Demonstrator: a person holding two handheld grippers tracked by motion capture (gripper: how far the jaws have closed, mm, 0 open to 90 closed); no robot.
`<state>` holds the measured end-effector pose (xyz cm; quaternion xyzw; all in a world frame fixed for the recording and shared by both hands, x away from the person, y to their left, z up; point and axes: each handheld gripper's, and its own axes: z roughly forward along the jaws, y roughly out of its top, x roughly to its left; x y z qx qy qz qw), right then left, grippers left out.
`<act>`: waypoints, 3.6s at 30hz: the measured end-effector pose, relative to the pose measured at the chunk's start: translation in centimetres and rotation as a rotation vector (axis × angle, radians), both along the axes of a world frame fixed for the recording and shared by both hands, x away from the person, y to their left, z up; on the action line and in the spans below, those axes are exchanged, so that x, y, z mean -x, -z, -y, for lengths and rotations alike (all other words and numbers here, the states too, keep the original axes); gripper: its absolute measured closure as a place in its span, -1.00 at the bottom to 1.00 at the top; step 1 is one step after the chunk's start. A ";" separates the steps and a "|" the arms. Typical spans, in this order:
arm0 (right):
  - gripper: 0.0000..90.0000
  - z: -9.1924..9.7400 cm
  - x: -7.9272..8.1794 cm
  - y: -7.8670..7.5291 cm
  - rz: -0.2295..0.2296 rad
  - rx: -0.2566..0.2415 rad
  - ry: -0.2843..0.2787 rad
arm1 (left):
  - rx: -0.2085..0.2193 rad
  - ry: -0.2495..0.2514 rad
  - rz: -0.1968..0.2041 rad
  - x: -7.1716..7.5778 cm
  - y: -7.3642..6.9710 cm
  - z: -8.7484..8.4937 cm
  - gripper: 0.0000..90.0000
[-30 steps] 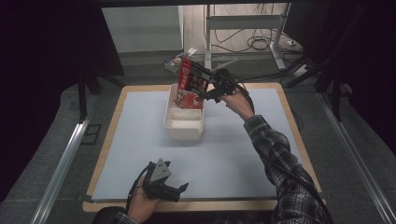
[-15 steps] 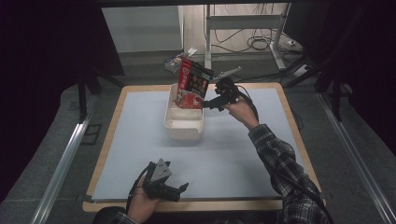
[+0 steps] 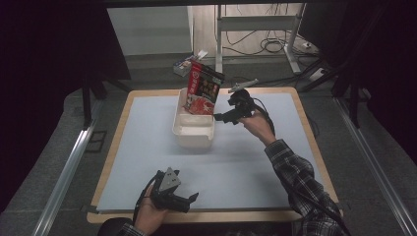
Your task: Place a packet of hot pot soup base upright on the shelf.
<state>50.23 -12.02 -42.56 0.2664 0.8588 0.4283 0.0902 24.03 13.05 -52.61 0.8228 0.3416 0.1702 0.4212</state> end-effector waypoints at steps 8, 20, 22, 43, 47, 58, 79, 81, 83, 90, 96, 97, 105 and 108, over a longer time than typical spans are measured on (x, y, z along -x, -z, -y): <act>-0.95 0.8 1.3 0.9 0.002 -0.002 -0.018 | -0.004 0.001 -0.001 0.0 0.0 0.1 -0.99; -0.95 1.8 3.3 1.9 0.017 -0.006 -0.032 | -0.010 0.014 -0.002 0.0 0.1 0.1 -0.99; -0.95 1.9 3.6 2.1 0.015 -0.004 -0.038 | -0.009 0.017 -0.002 0.1 0.0 0.1 -0.99; -0.95 2.3 7.0 2.8 0.011 -0.012 -0.066 | -0.002 0.019 -0.006 0.1 0.0 0.0 -0.98; -0.95 2.3 7.6 3.0 0.008 -0.017 -0.072 | -0.002 0.019 -0.007 0.0 -0.1 -0.1 -0.98; -0.95 3.1 9.8 3.9 0.012 0.008 -0.088 | -0.007 0.021 -0.008 0.0 0.0 0.0 -0.98; -0.95 6.7 13.7 4.2 0.075 0.073 -0.037 | -0.007 0.018 -0.012 -0.1 0.1 0.1 -0.98; -0.95 7.1 14.2 4.0 0.091 0.081 -0.033 | -0.005 0.017 -0.012 -0.1 0.1 0.1 -0.98; -0.94 7.6 14.6 4.0 0.100 0.075 -0.025 | -0.006 0.019 -0.010 -0.1 0.1 0.1 -0.98; -0.94 9.1 15.8 3.8 0.107 0.066 0.001 | -0.010 0.022 -0.010 -0.1 0.1 0.2 -0.98; -0.94 10.5 16.5 4.2 0.120 0.066 0.040 | -0.005 0.021 -0.011 -0.1 0.1 0.2 -0.98; -0.94 10.6 16.6 4.3 0.119 0.067 0.045 | -0.003 0.021 -0.012 -0.1 0.1 0.2 -0.98; -0.94 12.4 17.3 5.1 0.125 0.097 0.095 | 0.001 0.021 -0.014 -0.1 0.1 0.2 -0.98; -0.95 13.1 17.6 5.4 0.138 0.122 0.114 | -0.003 0.022 -0.015 -0.1 0.1 0.2 -0.98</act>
